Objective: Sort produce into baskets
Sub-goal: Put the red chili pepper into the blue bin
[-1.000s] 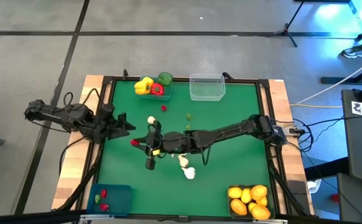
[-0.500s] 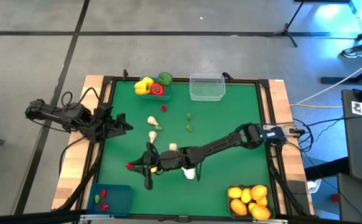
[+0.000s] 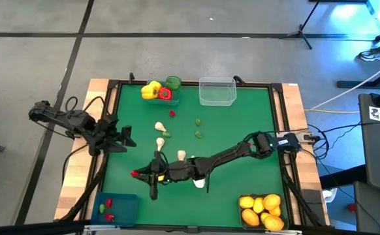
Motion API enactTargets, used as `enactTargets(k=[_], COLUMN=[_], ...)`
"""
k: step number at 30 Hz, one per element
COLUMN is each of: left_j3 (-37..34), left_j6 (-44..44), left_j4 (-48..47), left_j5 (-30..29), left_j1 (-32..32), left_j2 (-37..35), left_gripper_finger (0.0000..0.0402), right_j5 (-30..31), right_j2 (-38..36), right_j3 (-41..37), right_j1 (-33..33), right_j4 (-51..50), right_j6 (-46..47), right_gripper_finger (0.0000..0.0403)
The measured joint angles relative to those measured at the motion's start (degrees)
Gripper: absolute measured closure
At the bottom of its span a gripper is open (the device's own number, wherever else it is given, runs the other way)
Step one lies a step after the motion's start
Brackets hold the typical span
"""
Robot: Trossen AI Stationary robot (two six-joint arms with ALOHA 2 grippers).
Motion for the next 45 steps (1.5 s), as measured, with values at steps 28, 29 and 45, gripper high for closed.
enactTargets(k=[28,29,45], left_j3=[0.02,0.02,0.02], left_j6=[-2.95,-2.99,-3.06], left_j4=[-6.19,-6.21,-7.91], left_j5=[-5.89,-5.90,-5.32], left_j1=[-0.85,-0.85,-0.87], left_j2=[-0.91,-0.53,0.68], left_gripper_finger=[0.0179,0.0179,0.0179], right_j5=[20.31,20.26,19.47], right_j2=[-1.59,-1.59,-1.64], right_j3=[22.42,22.42,22.44], right_j1=[-1.90,-2.05,-3.02], right_j4=[-32.69,-32.68,-32.61], right_j6=[-22.63,-22.69,-24.22], right_gripper_finger=[0.0347,0.0347,0.0347])
